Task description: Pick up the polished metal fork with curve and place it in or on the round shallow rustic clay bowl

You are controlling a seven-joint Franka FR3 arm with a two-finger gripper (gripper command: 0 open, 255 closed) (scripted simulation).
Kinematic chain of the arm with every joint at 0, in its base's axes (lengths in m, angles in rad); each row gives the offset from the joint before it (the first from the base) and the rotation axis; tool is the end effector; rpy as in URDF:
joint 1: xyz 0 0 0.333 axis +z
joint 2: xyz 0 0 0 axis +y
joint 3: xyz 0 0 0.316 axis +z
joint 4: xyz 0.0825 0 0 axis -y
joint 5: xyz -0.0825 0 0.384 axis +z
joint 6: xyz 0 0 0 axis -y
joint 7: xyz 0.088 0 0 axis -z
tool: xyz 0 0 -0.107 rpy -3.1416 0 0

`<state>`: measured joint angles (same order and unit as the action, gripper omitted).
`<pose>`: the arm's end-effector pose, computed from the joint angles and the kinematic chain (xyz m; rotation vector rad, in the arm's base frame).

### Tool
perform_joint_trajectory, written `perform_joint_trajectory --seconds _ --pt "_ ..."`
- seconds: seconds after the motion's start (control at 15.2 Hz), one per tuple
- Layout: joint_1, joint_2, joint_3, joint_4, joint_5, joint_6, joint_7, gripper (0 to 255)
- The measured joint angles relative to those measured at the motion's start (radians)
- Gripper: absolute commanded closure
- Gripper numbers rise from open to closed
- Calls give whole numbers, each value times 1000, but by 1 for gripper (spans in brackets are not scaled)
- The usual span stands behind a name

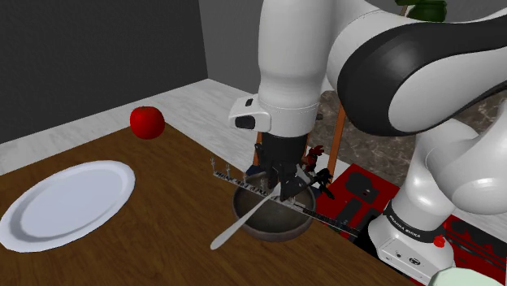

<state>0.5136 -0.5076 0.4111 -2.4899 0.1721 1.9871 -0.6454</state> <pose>0.2279 0.3266 0.4470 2.3220 2.0536 -0.0299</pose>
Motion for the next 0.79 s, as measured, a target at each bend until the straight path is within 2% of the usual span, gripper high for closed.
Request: perform_joint_trajectory --seconds 0.13,0.46,0.53,0.79 --pt "1 7 6 -22 3 30 2 255" --pt "1 11 8 -21 2 39 3 255" --pt "1 10 8 -21 2 39 4 0" --pt "1 13 9 -27 2 40 4 0"
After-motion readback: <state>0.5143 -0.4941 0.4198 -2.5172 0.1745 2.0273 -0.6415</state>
